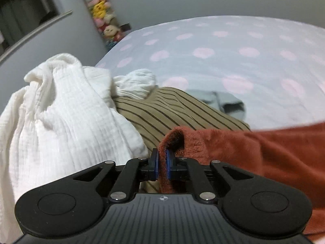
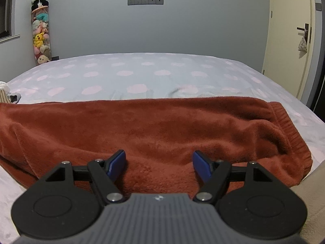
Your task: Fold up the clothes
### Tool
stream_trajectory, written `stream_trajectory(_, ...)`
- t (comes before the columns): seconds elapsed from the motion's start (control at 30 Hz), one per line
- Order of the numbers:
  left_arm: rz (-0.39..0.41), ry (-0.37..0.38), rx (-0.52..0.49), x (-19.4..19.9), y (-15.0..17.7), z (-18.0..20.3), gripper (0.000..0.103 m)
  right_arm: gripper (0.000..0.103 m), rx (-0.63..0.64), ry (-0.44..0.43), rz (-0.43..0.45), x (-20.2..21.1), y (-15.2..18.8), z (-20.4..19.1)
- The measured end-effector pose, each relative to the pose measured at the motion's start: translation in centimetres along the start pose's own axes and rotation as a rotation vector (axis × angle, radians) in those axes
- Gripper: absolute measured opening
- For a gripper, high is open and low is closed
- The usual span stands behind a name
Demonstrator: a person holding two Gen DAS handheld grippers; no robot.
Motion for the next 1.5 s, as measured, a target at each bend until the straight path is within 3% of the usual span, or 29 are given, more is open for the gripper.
stream_trajectory(0.13,-0.042,-0.039,-0.061,-2.2,0.9,0.3,0.008,0.075,-0.013,-0.009,-0.043,-1.2,0.6,0.3)
stream_trajectory(0.23,-0.020,-0.047,-0.078,-1.9,1.3,0.4,0.013,0.075,-0.032,-0.014,-0.081,-2.2,1.1,0.7)
stream_trajectory(0.33,-0.014,-0.012,-0.068,-0.6,1.1,0.0,0.025,0.076,-0.047,-0.020,-0.083,-2.3,1.3,0.9)
stream_trajectory(0.4,0.012,-0.002,-0.080,1.1,1.3,-0.3,0.047,0.076,-0.046,-0.018,-0.081,-2.1,1.3,0.9)
stream_trajectory(0.43,0.026,0.002,-0.086,1.9,1.4,-0.4,0.052,0.076,-0.046,-0.017,-0.079,-2.0,1.3,0.9)
stream_trajectory(0.5,0.049,0.015,-0.096,3.5,1.6,-0.7,0.057,0.076,-0.051,-0.016,-0.074,-1.8,1.2,1.0)
stream_trajectory(0.7,0.010,0.167,-0.071,6.5,2.7,-0.9,0.057,0.076,-0.061,-0.006,-0.048,-0.9,0.8,1.3)
stream_trajectory(0.83,-0.040,0.148,-0.175,5.5,5.0,1.1,0.057,0.076,-0.055,-0.007,-0.033,-0.7,0.6,1.2)
stream_trajectory(0.87,-0.062,0.134,-0.187,4.8,5.5,1.4,0.053,0.076,-0.054,-0.010,-0.027,-0.6,0.6,1.2)
stream_trajectory(0.9,-0.087,0.119,-0.194,4.3,5.9,1.7,0.024,0.076,-0.052,-0.014,-0.021,-0.5,0.6,1.2)
stream_trajectory(0.93,-0.117,0.101,-0.184,3.7,6.0,1.7,0.018,0.076,-0.046,-0.015,-0.013,-0.4,0.5,1.1)
stream_trajectory(1.03,-0.141,0.040,-0.175,3.1,5.5,1.3,0.017,0.076,-0.024,-0.018,0.016,0.4,0.3,0.7)
stream_trajectory(1.2,-0.173,-0.073,-0.207,2.6,4.2,0.5,0.002,0.076,0.042,-0.068,0.081,2.8,-0.7,-0.9)
stream_trajectory(1.33,-0.148,-0.166,-0.174,3.1,3.9,-0.8,0.004,0.076,0.118,-0.173,0.107,4.8,-1.4,-3.1)
stream_trajectory(1.4,-0.147,-0.115,-0.113,4.4,4.1,-1.6,0.013,0.076,0.164,-0.224,0.100,5.3,-1.2,-4.6)
stream_trajectory(1.5,-0.110,-0.099,-0.124,6.8,5.5,-1.2,0.015,0.076,0.287,-0.269,0.096,5.6,-1.0,-7.1)
Point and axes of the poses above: each gripper's, at about its wrist camera, not at the fingertips, and x roughly against the way its jaws point, z to its right, y to its underside, the point moved 2 cm from there along -x, roughly the way its jaws point, and after that the axes turned 11 degrees about x, right-handed, at the moved point
